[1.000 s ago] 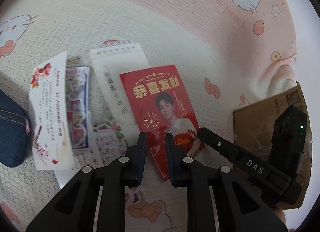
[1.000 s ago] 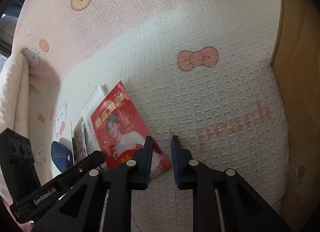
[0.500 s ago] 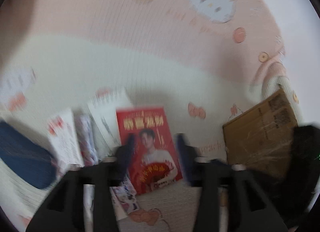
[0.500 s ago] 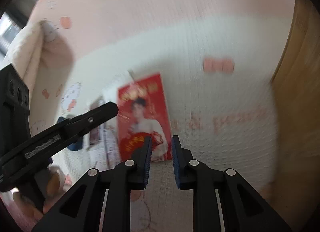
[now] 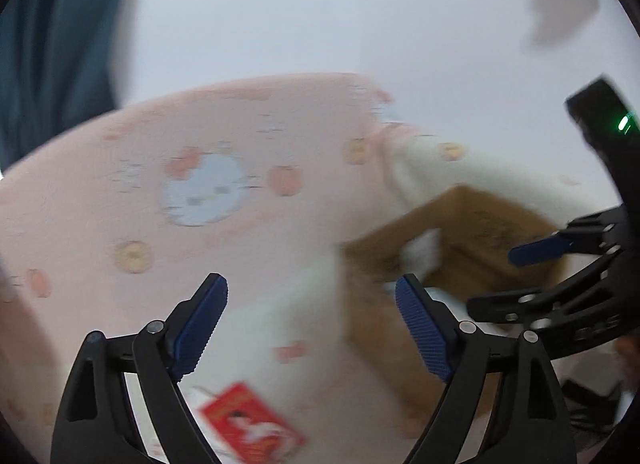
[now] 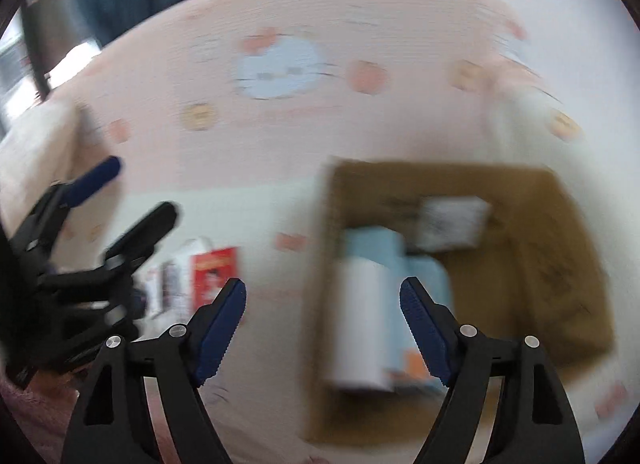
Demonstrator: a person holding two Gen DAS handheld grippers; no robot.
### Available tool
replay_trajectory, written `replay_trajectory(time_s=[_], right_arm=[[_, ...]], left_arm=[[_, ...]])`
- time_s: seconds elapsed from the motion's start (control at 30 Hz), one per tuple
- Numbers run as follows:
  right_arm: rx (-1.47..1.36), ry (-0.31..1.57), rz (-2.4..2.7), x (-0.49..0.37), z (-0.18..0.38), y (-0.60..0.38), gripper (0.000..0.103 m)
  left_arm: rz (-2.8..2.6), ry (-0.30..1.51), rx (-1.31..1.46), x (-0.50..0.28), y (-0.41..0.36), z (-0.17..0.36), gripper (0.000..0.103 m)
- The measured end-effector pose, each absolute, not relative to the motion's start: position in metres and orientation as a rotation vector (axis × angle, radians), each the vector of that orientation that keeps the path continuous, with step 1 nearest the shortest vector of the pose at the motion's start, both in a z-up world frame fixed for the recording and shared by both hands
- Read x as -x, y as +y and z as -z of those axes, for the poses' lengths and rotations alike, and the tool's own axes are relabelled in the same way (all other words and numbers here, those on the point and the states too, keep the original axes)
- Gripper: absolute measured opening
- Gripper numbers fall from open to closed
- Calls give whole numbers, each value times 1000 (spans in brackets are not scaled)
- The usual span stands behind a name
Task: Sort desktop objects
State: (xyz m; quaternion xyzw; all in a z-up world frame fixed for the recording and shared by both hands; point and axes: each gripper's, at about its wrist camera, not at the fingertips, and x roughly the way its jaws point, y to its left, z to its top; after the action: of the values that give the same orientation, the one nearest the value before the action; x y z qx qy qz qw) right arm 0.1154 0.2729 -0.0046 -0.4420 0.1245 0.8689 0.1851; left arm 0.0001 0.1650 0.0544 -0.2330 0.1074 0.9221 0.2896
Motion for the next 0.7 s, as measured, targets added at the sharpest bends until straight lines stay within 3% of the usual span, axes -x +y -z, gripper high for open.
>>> replay_trajectory(time_s=[0.2,0.53,0.7], right_arm=[[1241,356,-2285,-170,-7,298,79],[1224,464,-2250,-205,0,331,82],[1210,447,-2256,-211,-3,337,82]], left_arm=[[-2207,245,736,-15,216,-73,89],[-2188,551,711,-39,261,-64,89],[-2179,506,731,-38,267,-64,89]])
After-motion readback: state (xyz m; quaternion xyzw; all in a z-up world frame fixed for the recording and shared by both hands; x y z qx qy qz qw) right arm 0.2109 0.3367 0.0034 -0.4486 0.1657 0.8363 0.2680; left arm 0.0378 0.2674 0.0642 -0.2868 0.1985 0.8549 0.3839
